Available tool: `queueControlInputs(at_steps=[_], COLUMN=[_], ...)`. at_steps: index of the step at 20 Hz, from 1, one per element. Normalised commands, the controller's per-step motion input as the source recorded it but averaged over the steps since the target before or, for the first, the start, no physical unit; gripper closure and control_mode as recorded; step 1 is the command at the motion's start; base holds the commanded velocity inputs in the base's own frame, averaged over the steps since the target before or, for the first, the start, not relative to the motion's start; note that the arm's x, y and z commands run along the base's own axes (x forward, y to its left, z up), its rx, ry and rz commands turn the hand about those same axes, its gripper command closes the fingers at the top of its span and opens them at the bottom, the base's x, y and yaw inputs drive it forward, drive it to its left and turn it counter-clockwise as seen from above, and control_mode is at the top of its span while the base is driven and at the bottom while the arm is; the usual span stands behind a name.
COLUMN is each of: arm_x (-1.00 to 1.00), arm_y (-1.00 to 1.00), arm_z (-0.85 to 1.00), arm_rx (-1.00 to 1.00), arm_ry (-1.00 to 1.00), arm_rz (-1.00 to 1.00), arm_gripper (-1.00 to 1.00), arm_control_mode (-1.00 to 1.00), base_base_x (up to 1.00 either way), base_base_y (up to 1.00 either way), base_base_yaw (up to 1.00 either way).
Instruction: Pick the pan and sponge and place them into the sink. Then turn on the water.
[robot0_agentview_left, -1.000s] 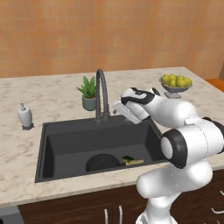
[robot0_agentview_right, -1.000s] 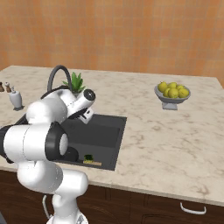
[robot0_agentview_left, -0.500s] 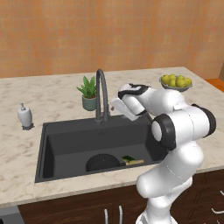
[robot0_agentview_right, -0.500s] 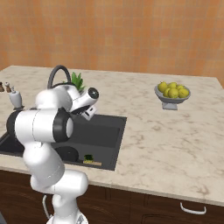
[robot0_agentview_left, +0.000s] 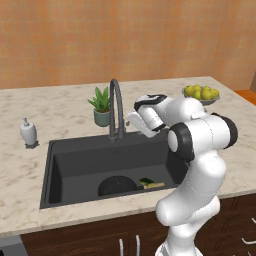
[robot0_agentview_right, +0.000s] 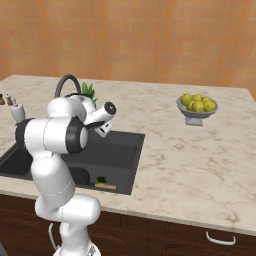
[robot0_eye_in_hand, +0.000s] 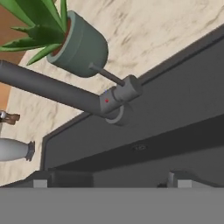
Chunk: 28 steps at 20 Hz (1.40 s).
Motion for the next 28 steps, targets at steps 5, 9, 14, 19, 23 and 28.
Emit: queueControlInputs(at_steps=[5, 9, 14, 19, 23, 28], arm_x=[0.18, 0.08, 0.36, 0.54, 0.53, 0.41], arm_y=[0.07, 0.1, 0.02, 0.0, 0.0, 0.0], arm_z=[-0.2, -0.17, -0.09, -0.13, -0.15, -0.17], arm_rx=[0.0, 0.0, 0.0, 0.0, 0.0, 0.0], arm_ry=[-0.11, -0.16, 0.04, 0.12, 0.04, 0.01], arm_rz=[0.0, 0.0, 0.0, 0.0, 0.0, 0.0], arm_gripper=[-1.0, -1.0, -1.0, -1.0, -1.0, -1.0], arm_control_mode=[-1.0, -1.0, -1.0, -1.0, -1.0, -1.0], base_base_x=[0.0, 0.0, 0.0, 0.0, 0.0, 0.0], base_base_y=[0.0, 0.0, 0.0, 0.0, 0.0, 0.0], base_base_yaw=[0.0, 0.0, 0.0, 0.0, 0.0, 0.0])
